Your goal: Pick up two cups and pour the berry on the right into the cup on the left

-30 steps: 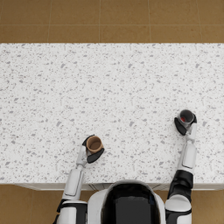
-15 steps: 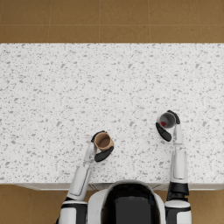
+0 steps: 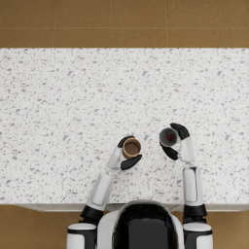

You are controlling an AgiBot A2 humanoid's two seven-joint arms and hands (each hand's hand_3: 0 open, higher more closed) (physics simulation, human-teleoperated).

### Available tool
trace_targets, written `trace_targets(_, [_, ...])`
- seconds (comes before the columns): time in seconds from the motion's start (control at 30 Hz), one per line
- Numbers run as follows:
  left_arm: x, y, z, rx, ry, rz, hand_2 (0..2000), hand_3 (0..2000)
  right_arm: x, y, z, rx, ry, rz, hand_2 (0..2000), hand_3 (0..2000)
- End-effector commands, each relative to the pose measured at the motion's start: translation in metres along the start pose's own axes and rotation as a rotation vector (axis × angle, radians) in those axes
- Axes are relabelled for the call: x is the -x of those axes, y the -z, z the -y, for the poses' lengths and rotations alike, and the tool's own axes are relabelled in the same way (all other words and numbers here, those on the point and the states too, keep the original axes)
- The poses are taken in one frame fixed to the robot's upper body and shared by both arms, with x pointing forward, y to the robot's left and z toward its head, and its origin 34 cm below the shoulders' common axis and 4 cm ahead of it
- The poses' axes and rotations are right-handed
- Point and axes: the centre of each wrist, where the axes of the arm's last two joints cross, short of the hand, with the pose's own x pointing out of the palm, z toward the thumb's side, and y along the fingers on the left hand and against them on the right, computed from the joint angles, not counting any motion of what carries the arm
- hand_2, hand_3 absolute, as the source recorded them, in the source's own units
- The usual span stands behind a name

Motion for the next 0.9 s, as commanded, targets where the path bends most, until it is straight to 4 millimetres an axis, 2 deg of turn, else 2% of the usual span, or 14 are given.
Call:
trace_targets(0.03, [-0.009,-0.001,-0.011,-0.005,0.027,0.006,2000,1280,0.002,-0.022,0.006,0.085,0.013,-0.029,2000,1280])
trace_targets(0.37, [-0.018,0.004,-0.028,0.017,0.048,0.015,2000,1280,-0.005,-0.057,0.019,0.197,0.041,-0.311,2000,1280])
trace_targets(0.4, [-0.014,0.007,-0.028,0.022,0.346,-0.336,2000,1280,-0.006,-0.057,0.020,0.194,0.042,-0.341,2000,1280])
trace_targets(0.43, [-0.018,0.006,-0.033,0.021,0.121,-0.069,2000,1280,-0.006,-0.058,0.021,0.197,0.050,-0.370,2000,1280])
trace_targets(0.77, [-0.019,0.007,-0.041,0.031,0.115,-0.059,2000,1280,-0.013,-0.077,0.010,0.248,0.078,-0.670,2000,1280])
trace_targets(0.9, [-0.018,0.007,-0.045,0.033,0.103,-0.052,2000,1280,-0.015,-0.079,0.009,0.242,0.093,-0.789,2000,1280])
